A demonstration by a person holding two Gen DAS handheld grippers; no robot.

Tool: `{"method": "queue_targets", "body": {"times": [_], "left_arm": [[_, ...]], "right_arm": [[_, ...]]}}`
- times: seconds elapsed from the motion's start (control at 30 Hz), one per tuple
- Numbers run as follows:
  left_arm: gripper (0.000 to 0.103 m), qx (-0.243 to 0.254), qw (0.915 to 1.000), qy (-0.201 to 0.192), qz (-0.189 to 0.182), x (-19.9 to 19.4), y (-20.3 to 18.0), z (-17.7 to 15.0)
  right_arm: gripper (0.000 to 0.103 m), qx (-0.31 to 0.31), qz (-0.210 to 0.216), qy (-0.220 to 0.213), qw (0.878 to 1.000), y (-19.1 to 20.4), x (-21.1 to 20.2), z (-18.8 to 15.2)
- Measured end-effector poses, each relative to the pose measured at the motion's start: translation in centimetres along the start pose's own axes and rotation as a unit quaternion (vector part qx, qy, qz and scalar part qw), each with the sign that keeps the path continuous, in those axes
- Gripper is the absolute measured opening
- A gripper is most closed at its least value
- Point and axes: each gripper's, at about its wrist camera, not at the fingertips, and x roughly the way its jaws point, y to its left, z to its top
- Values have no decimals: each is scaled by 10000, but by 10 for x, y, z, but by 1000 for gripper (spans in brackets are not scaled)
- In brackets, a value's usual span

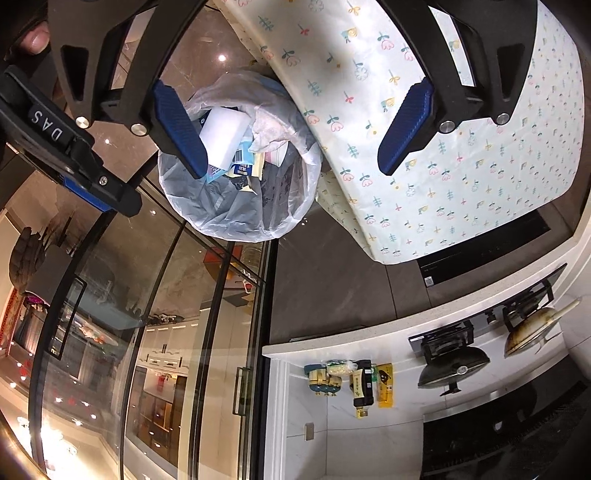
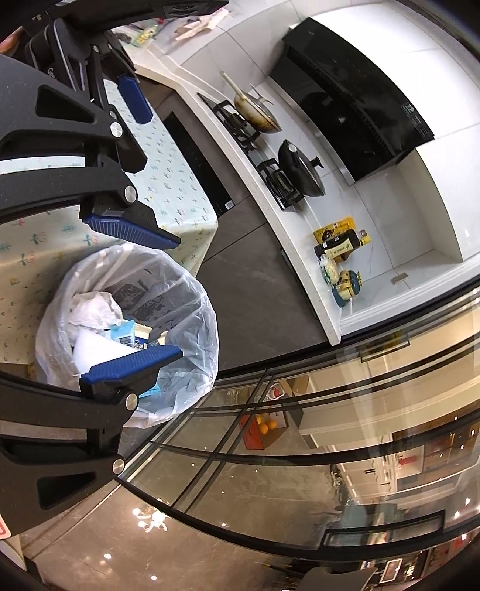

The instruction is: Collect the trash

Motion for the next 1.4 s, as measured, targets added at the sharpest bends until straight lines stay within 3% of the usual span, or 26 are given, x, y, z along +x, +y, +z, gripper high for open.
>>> {"method": "queue_targets", "body": {"times": [0.1,0.6,0.73,1.03,1.4], "left_arm": [[90,-50,10000,-27,34,-11,3,-4],[94,-123,9992,-101,370,-61,12,-48],[95,-181,9990,-116,399,-73,13,-63],[95,-335,9985,-41,440,-85,10,-90],[95,-487,9974,118,508,-85,15,-110]], "right_arm": [[60,-161,-31,-18,9999,10,-11,-5],[68,-596,-157,103,9980,27,-53,-44],[77,-727,-218,128,9970,29,-65,-57],[80,-997,-457,287,9936,28,-91,-81],[86,-902,-567,531,9929,21,-95,-94]]}}
